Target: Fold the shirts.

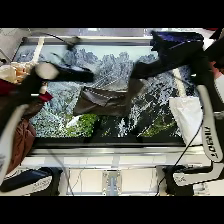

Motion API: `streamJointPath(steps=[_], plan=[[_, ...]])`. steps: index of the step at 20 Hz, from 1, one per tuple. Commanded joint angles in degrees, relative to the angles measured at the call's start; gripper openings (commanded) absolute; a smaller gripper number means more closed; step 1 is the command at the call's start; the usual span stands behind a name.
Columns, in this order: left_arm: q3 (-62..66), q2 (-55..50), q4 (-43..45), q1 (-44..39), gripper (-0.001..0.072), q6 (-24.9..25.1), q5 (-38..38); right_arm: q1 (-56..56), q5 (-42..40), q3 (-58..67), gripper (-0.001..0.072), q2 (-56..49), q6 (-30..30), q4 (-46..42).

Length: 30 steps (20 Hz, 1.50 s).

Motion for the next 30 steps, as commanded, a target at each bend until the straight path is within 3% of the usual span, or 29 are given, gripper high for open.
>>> streamJointPath(steps=[1,5,6,8,9,11,16,18,20,26,30], plan=[[0.07,13.2,6.05,13.53,0.0009,0.0,-7.19,11.32,18.82,0.11,0.0014,-4.87,1.46,0.07],[-0.02,22.21,8.92,25.18,0.001,-0.02,-8.9,21.38,36.63,0.11,0.0015,-12.33,4.66,0.02],[-0.04,23.41,8.94,27.43,0.001,-0.02,-9.44,22.93,40.65,0.11,0.0054,-13.64,6.95,0.04],[-0.07,24.5,8.96,30.67,0.001,0.0,-11.19,24.3,45.18,0.11,0.0532,-14.32,12.52,0.0],[-0.07,24.5,8.96,31.74,0.001,0.0,-12.11,24.2,44.54,0.48,0.0567,-14.03,12.9,-0.15],[-0.2,24.04,8.96,32.87,0.001,0.0,-13.25,21.79,37.29,2.97,0.0563,-13.4,12.9,-4.9],[-1.29,22.6,8.96,32.87,0.001,0.0,-13.97,8.02,2.56,9.49,0.0551,-13.38,13.22,-23.98],[-2.21,22.03,8.92,32.87,0.001,0.0,-13.97,2.29,-4.31,7.61,0.0551,-13.4,13.11,-26.53],[-3.26,21.53,8.92,32.87,0.001,0.0,-13.99,-2.1,-2.89,2.97,0.0552,-13.4,13.11,-22.53],[-4.63,20.11,8.92,32.87,0.001,0.0,-13.99,-3.1,19.34,-16.98,0.0552,-14.93,11.47,-5.18],[-4.63,19.87,8.92,32.87,0.001,-0.02,-13.99,-1.22,20.13,-17.79,0.0552,-20.22,3.74,7.41]])
